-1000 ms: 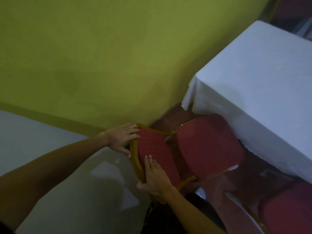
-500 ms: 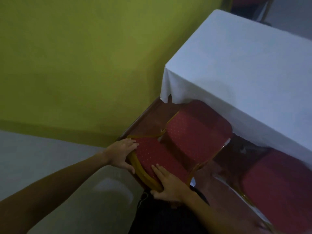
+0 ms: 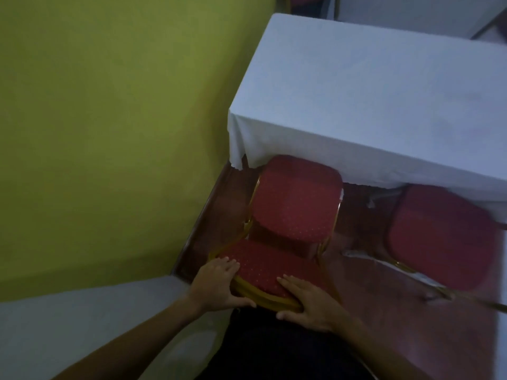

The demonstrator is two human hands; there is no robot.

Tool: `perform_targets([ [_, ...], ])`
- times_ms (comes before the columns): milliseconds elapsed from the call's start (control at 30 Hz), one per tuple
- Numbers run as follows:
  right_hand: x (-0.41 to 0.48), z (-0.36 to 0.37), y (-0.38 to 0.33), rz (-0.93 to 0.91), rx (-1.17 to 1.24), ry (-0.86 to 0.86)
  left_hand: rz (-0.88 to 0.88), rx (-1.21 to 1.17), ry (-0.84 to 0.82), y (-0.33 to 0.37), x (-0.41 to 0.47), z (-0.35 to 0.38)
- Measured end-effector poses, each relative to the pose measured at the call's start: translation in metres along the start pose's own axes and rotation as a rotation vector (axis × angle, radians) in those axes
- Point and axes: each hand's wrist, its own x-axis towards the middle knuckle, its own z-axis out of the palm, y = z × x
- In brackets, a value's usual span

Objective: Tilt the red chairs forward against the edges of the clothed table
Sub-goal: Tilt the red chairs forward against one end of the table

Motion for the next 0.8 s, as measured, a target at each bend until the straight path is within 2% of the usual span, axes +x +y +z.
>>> perform_targets([
  [200, -0.006, 0.012, -0.020, 0.064, -0.009, -0.022, -0.038, -0.066, -0.089, -0.001, -0.023, 0.011],
  [467, 0.001, 0.034, -0.041, 0.053, -0.031, 0.016, 0.095, -0.053, -0.243, -0.033, -0.017, 0.010],
  [800, 0.017, 0.033, -0.053, 0.068, 0.001, 0.049, 0.105, 0.000, -0.223, -0.051, -0.011, 0.000],
])
